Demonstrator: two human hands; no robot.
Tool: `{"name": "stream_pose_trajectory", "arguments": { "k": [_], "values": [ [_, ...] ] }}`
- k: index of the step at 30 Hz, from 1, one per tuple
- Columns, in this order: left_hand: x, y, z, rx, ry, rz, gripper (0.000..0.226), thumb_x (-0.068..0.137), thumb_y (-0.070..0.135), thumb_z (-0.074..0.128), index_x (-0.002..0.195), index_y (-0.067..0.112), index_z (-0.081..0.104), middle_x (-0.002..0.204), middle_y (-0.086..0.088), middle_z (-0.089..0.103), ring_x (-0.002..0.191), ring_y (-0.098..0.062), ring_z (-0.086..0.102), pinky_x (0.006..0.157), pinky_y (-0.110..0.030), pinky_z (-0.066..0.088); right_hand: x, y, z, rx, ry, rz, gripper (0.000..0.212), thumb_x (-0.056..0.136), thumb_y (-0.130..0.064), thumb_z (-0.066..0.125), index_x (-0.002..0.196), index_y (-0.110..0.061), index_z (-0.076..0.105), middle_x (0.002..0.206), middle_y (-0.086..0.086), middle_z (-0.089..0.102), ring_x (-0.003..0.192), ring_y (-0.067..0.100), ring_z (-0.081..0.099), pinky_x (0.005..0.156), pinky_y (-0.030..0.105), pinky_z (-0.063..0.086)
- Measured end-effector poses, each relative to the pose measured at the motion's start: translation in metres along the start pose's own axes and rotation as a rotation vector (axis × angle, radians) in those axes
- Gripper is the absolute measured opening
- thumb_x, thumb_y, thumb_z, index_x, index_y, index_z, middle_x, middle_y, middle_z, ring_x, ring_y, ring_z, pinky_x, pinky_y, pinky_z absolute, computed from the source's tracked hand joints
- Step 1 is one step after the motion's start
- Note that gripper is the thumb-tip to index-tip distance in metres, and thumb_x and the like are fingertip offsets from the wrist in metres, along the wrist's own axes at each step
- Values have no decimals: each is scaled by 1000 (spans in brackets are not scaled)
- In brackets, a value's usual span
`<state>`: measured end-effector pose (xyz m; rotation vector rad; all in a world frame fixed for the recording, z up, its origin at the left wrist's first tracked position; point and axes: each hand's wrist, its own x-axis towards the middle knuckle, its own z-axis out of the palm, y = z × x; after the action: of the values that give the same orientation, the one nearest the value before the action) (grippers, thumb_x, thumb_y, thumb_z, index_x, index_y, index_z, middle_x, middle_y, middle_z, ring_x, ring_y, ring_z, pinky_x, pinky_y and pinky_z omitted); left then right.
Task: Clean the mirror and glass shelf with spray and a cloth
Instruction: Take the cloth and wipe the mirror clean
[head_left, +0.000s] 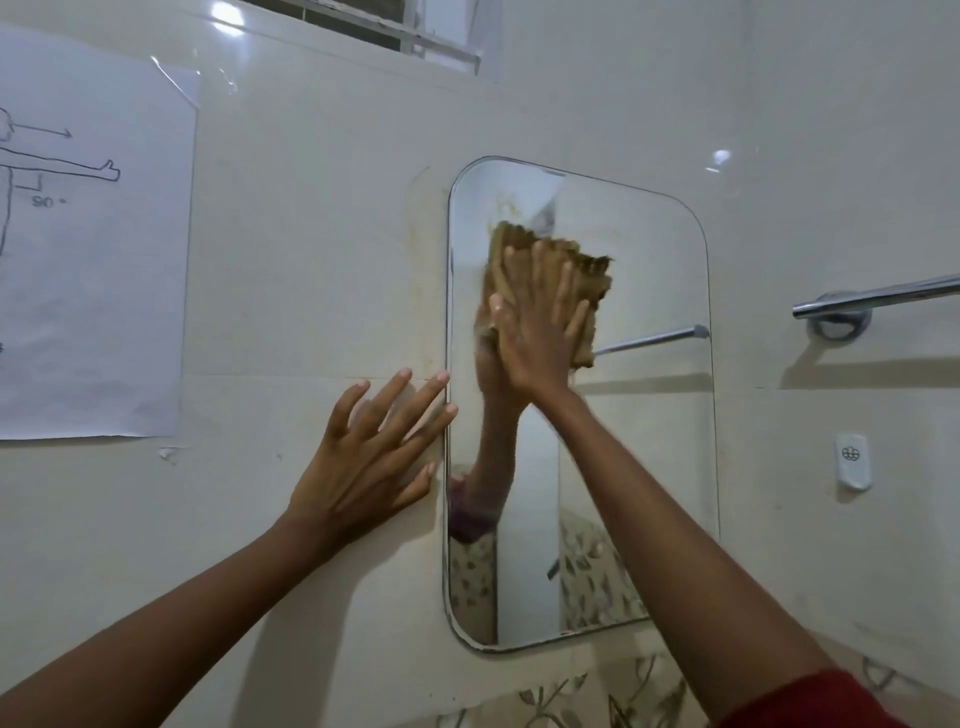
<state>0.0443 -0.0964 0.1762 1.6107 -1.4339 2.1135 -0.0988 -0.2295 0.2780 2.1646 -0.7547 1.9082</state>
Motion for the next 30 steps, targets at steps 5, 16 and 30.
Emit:
{"name": "stream_pose_trajectory", "arguments": {
  "k": [5, 16, 30],
  "values": [
    [-1, -1, 0, -39, 53, -23, 54, 91, 48, 31, 135, 18, 42, 155, -14, 21, 139, -34, 25, 110, -51, 19, -84, -2, 17, -45, -124, -270, 56, 95, -47, 16, 148, -34, 0, 159, -3, -10, 146, 16, -16, 112, 60, -13],
    [-1, 1, 0, 84, -5, 36, 61, 92, 50, 23, 147, 23, 26, 155, -3, 27, 140, -29, 28, 108, -47, 21, -122, 81, 3, -8, 140, 373, 54, 96, -39, 27, 143, -28, 5, 156, -1, 7, 146, 21, 14, 116, 51, 12],
    [1, 1, -4, 33, -21, 29, 60, 90, 52, 31, 142, 23, 38, 152, -4, 34, 137, -28, 35, 105, -45, 24, 110, 114, -54, 189, 119, 502, 56, 97, -42, 21, 149, -27, 3, 160, -1, -4, 146, 27, -13, 117, 52, -11]
  ]
}}
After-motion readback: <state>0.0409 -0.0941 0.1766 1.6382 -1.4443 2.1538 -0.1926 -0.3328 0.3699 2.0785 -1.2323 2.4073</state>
